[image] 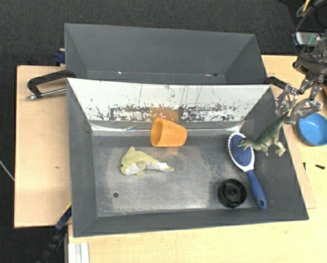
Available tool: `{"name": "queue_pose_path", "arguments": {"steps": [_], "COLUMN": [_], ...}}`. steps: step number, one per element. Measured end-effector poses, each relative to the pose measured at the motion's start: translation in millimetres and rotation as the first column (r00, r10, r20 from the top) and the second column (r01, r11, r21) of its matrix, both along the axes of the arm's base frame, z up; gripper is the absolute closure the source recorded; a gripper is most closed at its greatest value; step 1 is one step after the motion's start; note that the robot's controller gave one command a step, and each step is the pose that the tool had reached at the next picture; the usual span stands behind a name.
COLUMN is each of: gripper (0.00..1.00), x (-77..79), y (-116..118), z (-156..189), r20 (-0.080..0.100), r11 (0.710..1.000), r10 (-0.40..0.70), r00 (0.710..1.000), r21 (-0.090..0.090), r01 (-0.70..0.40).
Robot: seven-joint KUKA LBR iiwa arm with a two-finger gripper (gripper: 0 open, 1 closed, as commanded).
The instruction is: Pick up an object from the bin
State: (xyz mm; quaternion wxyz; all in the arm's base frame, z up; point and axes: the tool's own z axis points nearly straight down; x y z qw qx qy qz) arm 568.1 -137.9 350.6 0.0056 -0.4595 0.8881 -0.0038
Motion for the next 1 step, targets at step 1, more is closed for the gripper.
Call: {"name": "queue_pose_path", "arguments": {"steps": [1], "gripper": [1.0], "x": [9.3], "y": [-15.0], "z": [-143.4], "r20": [-0.017], "r11": [0.988], "r10": [0.155], "r00": [0.988], "r21": [0.007], "r01": [-0.155]}}
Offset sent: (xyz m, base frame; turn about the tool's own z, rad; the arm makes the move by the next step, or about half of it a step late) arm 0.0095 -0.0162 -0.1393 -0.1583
